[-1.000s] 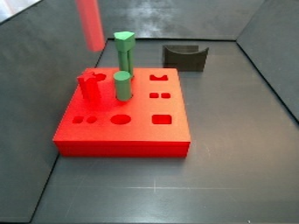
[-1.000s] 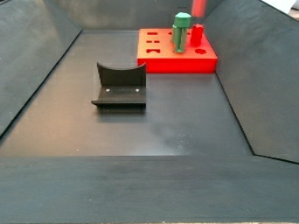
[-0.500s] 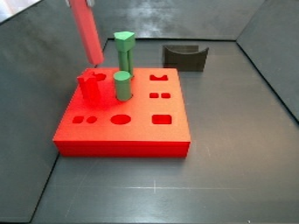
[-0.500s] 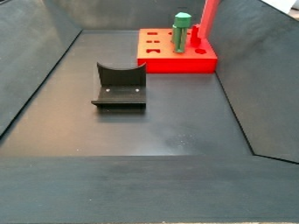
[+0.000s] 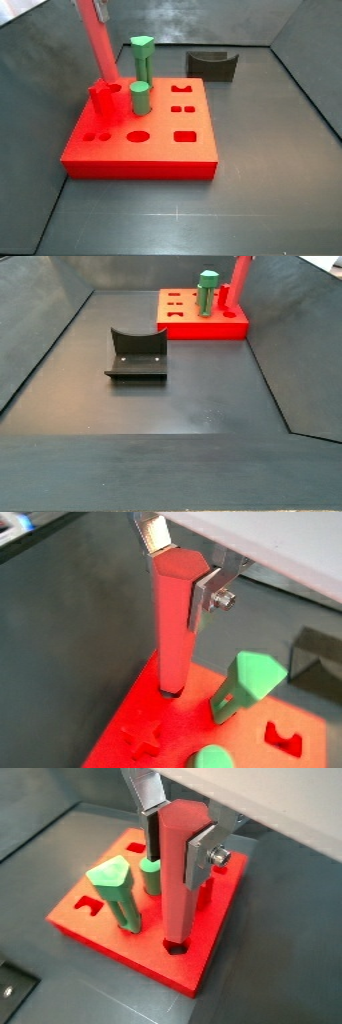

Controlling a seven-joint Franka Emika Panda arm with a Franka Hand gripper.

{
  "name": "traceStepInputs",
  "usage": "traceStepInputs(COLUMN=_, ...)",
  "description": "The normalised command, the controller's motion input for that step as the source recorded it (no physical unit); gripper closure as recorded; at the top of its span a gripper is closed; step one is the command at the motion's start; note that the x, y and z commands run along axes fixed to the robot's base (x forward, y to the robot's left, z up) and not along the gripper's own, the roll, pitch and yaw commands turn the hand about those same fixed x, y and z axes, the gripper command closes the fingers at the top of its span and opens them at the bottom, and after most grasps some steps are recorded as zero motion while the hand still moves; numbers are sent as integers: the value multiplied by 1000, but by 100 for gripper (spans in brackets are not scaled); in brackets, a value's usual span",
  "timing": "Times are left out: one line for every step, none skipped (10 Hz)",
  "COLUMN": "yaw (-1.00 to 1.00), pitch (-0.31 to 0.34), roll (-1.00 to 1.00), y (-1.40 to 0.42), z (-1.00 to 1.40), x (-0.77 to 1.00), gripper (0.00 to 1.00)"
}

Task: Pick up the hexagon object. Move up. Move to above the board. Insert the hexagon object.
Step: Insert the hexagon object.

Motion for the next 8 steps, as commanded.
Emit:
traceStepInputs(yaw=-946, pitch=0, roll=-21, y=0, z=-211, x=0, gripper=100)
traceStepInputs(yaw=-963, pitch=0, roll=-46, y=0, z=-214, x=0, gripper=100)
traceStepInputs(yaw=-1000, pitch=0, roll=-53, y=0, z=-200, x=0, gripper=100)
traceStepInputs(yaw=-940, pitch=-4, roll=-51, y=0, z=-163, x=-20, gripper=100)
traceStepInputs(yaw=-454, pitch=-43, roll=-117, y=89, z=-6, x=-237, gripper=100)
traceStepInputs(yaw=-97, pitch=-59, roll=-113, y=83, z=-20, x=-86, gripper=100)
traceStepInputs(yaw=-194, pitch=-109, roll=-170, y=31, z=-131, x=0, gripper=100)
traceStepInputs(yaw=-346, pitch=-127, roll=-209, y=23, z=-171, x=177, gripper=100)
